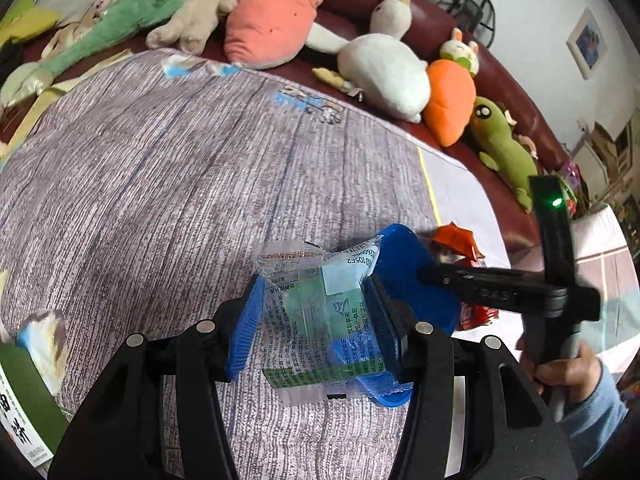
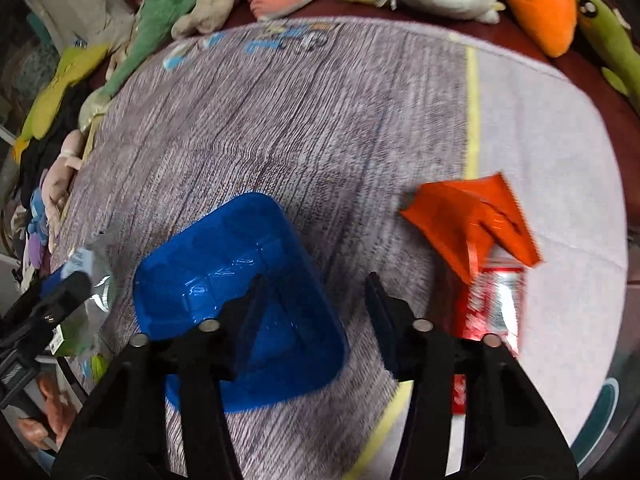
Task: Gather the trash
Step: 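Grasp the clear snack packet with the left gripper while the right gripper grasps the blue tray, then carry the packet and blue tray over the teal bin and open both grippers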
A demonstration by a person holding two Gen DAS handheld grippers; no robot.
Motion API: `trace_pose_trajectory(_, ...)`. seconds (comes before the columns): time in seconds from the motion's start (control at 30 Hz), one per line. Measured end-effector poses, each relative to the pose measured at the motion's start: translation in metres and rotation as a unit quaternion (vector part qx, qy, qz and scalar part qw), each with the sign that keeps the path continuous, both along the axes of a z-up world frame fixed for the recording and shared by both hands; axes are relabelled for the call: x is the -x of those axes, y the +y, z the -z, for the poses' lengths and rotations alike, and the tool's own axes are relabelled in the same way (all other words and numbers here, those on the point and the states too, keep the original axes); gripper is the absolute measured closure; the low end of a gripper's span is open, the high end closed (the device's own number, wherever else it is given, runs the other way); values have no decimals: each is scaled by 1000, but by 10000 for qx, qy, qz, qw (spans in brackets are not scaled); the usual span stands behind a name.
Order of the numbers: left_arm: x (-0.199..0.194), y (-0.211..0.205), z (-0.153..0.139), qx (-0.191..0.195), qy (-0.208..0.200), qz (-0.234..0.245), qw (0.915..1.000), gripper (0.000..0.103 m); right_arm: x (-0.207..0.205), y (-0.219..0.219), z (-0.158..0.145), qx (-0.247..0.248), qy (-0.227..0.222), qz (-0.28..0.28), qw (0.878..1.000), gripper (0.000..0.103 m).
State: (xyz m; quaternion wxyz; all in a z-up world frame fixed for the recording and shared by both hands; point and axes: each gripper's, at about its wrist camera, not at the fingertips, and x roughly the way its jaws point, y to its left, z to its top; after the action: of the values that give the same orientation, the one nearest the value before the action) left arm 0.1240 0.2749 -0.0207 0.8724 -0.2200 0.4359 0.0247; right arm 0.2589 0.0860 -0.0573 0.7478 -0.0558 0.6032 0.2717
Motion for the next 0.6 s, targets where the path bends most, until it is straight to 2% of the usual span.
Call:
trace_pose_trajectory(0.1,0,1,4,50,44,-33,10000,50,1,5,14,87,77,-75,9999,86)
trace_pose_trajectory(0.17,0,-1,4,51,54,-24,10000,50,5,2,7,80,-78,-54,9999,92)
trace_pose_trajectory(0.37,2,-18,-5,106,-80,119,9998,50,14,-26,-34,138,-801,203,9965,94)
trace_pose_trajectory(0.6,1,-66,-17,116,-201,581,9980,50,31,-94,-83,178,-1325,725,9884,94)
